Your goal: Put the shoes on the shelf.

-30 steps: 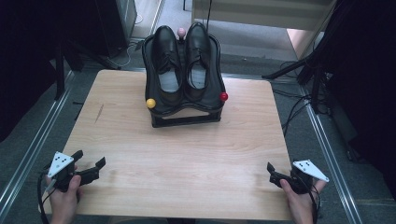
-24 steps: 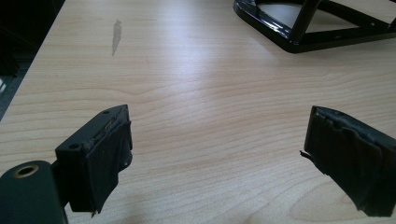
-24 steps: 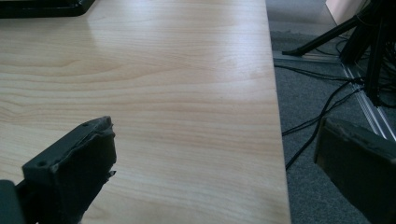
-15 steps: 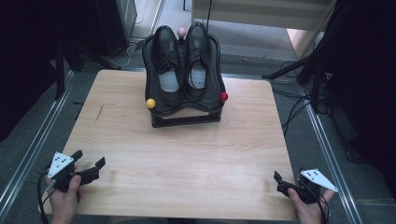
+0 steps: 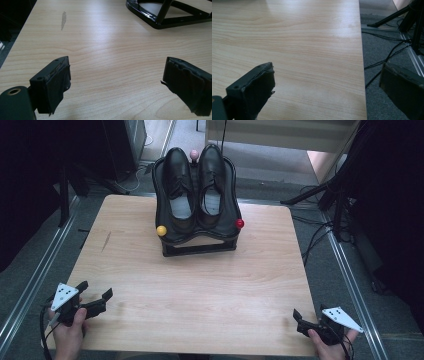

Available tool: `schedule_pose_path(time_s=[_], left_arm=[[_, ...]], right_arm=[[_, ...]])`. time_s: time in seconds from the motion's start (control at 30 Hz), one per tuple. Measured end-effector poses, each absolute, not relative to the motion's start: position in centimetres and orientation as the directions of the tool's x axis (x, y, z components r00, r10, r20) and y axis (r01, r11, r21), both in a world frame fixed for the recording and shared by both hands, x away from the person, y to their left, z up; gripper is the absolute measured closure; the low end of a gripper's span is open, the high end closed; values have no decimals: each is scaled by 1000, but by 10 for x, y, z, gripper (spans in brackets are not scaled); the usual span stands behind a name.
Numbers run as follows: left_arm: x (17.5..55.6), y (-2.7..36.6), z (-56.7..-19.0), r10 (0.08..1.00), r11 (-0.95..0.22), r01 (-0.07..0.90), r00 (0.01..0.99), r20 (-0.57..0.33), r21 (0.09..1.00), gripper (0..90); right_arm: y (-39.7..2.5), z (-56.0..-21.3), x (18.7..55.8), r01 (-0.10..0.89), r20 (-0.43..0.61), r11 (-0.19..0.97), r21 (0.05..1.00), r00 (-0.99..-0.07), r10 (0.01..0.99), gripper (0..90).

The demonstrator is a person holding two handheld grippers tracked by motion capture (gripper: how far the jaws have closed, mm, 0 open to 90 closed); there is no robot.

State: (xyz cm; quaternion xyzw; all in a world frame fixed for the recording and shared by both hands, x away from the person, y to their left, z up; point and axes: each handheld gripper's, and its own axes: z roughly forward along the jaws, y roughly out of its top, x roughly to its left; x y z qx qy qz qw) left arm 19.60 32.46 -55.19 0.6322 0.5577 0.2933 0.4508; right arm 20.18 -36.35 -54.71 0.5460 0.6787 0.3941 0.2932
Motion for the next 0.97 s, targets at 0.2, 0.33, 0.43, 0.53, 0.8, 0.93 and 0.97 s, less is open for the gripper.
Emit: schedule_pose_path(time_s=[0.2, 0.33, 0.43, 0.53, 0.8, 0.93, 0.97], left_arm=[[196, 323, -552, 968, 11, 443, 220, -121, 896, 86], [196, 323, -552, 968, 5, 442, 224, -116, 897, 86], [196, 323, -552, 967, 7, 442, 225, -118, 897, 86], [196, 323, -552, 967, 3, 441, 227, -114, 898, 86], [196, 322, -552, 968, 2, 443, 224, -113, 897, 86], [197, 322, -552, 968, 2, 443, 223, -112, 896, 86], [197, 322, -552, 968, 0, 444, 224, -110, 896, 86]], right_arm=[[-360, -547, 198, 492, 19, 92, 866, -216, 976, 130], [-357, -547, 199, 499, -2, 112, 859, -216, 976, 130], [-361, -547, 200, 512, 34, 79, 855, -208, 978, 130], [-362, -547, 201, 515, 39, 73, 854, -204, 978, 130], [-361, -547, 201, 518, 29, 78, 852, -196, 980, 130], [-361, -547, 202, 525, 31, 79, 847, -198, 980, 130], [-361, -547, 202, 525, 31, 79, 847, -198, 980, 130]])
